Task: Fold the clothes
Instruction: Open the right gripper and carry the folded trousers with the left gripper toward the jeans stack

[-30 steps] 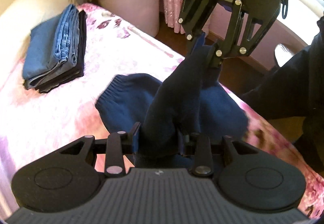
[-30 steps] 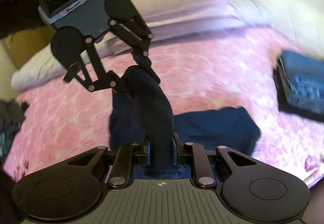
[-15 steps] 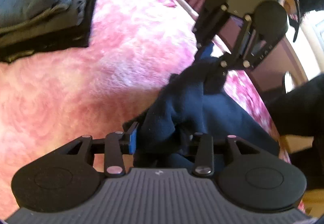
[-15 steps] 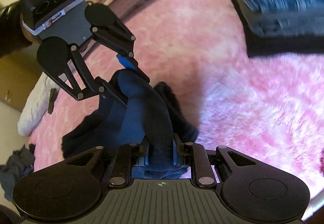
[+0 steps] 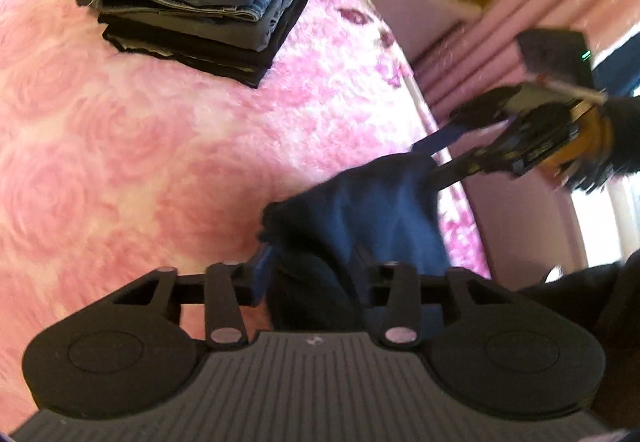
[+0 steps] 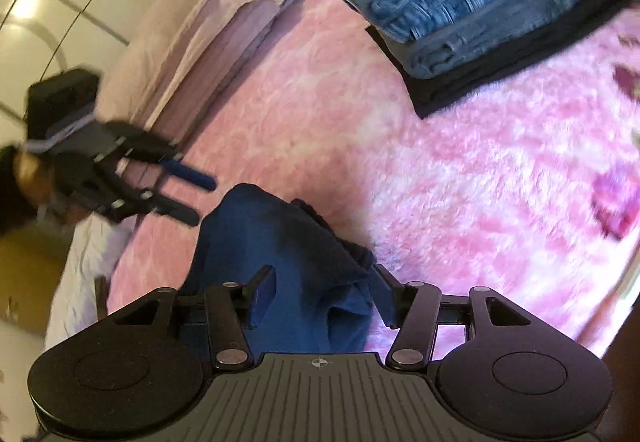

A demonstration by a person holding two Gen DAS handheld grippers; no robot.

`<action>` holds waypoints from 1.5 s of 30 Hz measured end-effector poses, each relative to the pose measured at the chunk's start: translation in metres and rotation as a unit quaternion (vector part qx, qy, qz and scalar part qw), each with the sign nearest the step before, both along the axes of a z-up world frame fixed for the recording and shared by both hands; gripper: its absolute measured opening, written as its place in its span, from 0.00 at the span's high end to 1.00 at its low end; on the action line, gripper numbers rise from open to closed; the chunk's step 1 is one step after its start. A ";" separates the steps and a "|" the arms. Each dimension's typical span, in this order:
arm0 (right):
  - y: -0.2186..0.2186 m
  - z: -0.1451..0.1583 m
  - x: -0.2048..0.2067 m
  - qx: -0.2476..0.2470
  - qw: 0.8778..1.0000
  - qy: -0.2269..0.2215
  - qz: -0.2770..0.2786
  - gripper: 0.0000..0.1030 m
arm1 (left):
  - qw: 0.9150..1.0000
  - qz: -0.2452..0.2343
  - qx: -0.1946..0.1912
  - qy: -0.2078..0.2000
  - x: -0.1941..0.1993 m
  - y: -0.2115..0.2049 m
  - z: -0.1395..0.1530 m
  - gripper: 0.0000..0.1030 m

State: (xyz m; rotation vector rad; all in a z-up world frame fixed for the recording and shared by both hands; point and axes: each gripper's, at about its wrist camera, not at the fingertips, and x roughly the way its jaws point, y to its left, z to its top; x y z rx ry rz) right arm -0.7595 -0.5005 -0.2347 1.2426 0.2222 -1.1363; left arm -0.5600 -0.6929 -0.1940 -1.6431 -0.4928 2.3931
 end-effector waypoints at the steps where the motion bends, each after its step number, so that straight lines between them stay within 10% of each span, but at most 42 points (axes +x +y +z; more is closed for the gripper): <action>1: -0.004 -0.004 0.002 0.007 1.000 0.009 -0.001 0.47 | 1.000 0.005 0.004 0.002 -0.001 0.005 -0.005 0.72; 4: -0.015 -0.019 0.004 0.022 0.999 0.025 -0.004 0.66 | 1.000 0.019 0.011 0.002 -0.003 0.012 -0.019 0.73; 15: -0.027 -0.009 -0.001 0.015 0.997 0.071 0.020 0.62 | 0.998 0.052 -0.011 -0.027 -0.016 -0.008 -0.059 0.61; 26: 0.008 0.041 0.073 -0.037 0.991 0.090 0.087 0.58 | 0.996 0.084 -0.043 -0.004 0.136 0.059 0.008 0.66; 38: 0.116 -0.001 0.201 0.025 0.986 0.122 0.115 0.58 | 0.992 0.068 -0.093 0.058 0.216 0.126 -0.044 0.67; 45: 0.146 -0.015 0.231 0.028 0.989 0.129 0.064 0.51 | 0.991 0.112 -0.031 0.071 0.224 0.100 -0.064 0.69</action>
